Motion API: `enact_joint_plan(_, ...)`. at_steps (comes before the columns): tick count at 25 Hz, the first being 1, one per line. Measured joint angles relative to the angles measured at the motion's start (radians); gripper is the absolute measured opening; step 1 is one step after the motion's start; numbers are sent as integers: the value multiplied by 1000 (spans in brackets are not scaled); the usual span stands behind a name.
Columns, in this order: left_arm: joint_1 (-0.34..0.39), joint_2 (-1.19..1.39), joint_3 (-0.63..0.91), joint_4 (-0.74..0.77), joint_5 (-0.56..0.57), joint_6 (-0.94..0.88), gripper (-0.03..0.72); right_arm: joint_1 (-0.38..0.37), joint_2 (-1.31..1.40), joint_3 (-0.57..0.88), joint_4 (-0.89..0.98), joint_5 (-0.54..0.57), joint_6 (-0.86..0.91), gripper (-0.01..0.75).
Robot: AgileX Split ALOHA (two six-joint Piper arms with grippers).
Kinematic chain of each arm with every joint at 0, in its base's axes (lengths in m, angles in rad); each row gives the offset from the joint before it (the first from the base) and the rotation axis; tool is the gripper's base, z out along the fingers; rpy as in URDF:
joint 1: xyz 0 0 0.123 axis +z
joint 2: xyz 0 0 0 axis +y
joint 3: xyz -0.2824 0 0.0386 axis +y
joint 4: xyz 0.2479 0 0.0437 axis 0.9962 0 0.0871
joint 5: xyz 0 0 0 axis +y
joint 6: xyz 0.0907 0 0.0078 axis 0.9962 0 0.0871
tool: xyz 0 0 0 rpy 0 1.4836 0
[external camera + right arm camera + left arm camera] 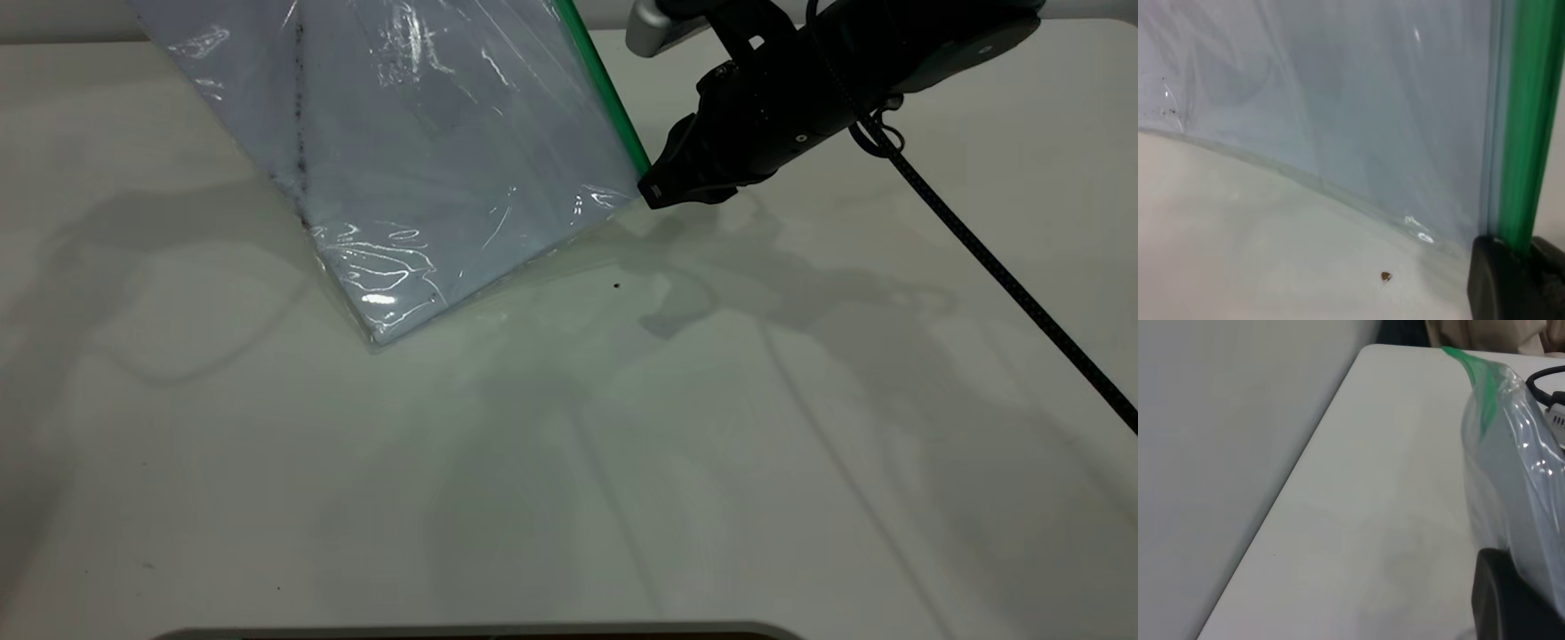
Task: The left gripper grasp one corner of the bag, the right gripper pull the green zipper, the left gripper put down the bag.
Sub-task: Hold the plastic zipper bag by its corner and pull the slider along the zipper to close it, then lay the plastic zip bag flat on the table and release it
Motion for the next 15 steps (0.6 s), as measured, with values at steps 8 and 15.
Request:
enact_joint_plan(8,9,52,-6,57,8,-138,52,-4,-42,21,-21,-11,109,80)
enact_joint_plan(15,-1,120,1,168,10,-313,52,-10,-220,25,-28,-53,116,383)
